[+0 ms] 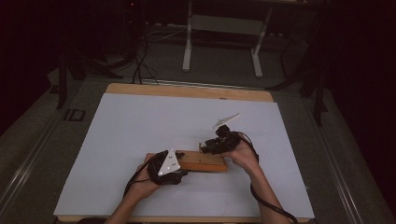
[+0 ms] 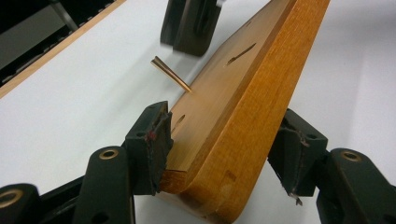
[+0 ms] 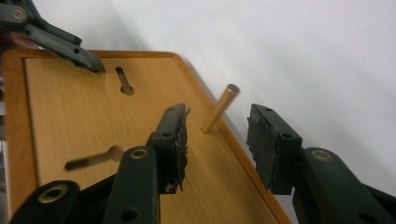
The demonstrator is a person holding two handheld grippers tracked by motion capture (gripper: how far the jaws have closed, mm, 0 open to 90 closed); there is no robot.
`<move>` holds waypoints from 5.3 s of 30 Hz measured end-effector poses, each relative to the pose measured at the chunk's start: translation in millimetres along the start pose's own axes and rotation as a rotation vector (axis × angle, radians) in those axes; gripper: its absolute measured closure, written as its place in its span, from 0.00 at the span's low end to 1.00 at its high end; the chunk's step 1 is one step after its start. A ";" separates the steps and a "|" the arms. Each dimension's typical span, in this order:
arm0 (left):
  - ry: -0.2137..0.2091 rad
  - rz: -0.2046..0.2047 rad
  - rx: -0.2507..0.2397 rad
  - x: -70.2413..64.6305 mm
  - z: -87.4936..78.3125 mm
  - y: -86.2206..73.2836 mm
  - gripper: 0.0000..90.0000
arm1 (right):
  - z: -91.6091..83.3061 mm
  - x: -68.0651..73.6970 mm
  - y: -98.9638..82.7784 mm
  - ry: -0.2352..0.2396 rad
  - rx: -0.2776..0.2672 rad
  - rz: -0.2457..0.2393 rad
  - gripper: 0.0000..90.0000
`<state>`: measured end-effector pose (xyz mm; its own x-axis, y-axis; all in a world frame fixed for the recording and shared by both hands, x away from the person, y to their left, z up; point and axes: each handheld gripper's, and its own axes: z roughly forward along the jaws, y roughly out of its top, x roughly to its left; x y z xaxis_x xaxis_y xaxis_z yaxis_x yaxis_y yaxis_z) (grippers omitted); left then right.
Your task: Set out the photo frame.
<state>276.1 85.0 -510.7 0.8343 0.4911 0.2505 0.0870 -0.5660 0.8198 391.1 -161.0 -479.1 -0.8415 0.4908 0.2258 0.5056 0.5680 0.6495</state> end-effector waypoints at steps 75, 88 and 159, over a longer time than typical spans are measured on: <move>-0.038 -0.076 0.001 23.7 1.3 13.3 0.52 | -41.2 12.2 -76.5 -0.169 -0.058 -0.143 0.49; -0.038 -0.095 -0.005 27.0 1.5 11.9 0.52 | -38.9 23.3 -68.0 -0.149 -0.179 -0.251 0.46; -0.069 -0.315 0.019 55.1 24.3 -15.9 0.60 | -20.2 -10.2 -72.9 -0.008 -0.297 -0.026 0.63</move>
<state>334.0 105.0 -522.4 0.7994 0.5987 -0.0499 0.3566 -0.4060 0.8414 359.0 -220.7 -514.1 -0.8515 0.4841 0.2015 0.4050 0.3633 0.8390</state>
